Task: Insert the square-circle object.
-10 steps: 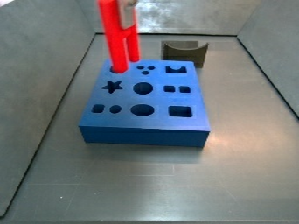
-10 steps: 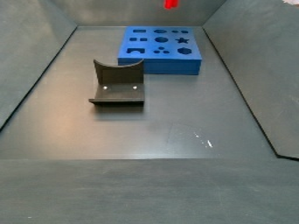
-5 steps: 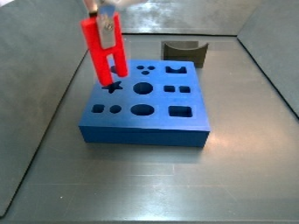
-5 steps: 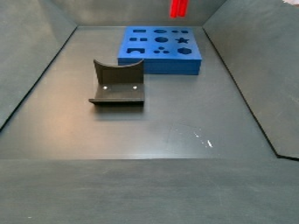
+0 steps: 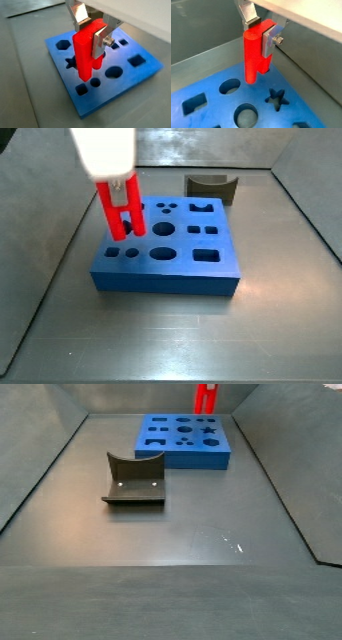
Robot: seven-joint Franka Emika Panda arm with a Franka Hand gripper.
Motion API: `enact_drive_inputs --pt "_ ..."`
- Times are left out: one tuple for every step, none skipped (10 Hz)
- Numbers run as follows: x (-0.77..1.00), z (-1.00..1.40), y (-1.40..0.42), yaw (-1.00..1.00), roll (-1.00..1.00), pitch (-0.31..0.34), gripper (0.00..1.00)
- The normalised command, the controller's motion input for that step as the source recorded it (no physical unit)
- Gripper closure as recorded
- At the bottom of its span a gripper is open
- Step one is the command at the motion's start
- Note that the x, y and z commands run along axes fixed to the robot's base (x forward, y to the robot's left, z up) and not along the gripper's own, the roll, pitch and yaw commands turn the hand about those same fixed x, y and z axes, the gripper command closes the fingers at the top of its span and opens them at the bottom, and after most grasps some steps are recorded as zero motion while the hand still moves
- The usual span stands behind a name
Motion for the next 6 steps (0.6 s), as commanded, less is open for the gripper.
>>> enact_drive_inputs --pt "0.0 -0.36 -0.07 -1.0 0.0 0.0 1.0" --pt "-0.1 -0.43 -0.39 -0.69 -0.01 0.0 1.0" --pt "-0.33 -0.25 -0.33 -0.56 -0.01 0.0 1.0" --pt "-0.4 -0.19 -0.19 -0.58 -0.04 -0.001 1.0" --pt "-0.35 -0.1 -0.18 -0.63 0.0 0.0 1.0" --pt "-0.08 -0.17 0.0 -0.31 -0.02 0.0 1.0"
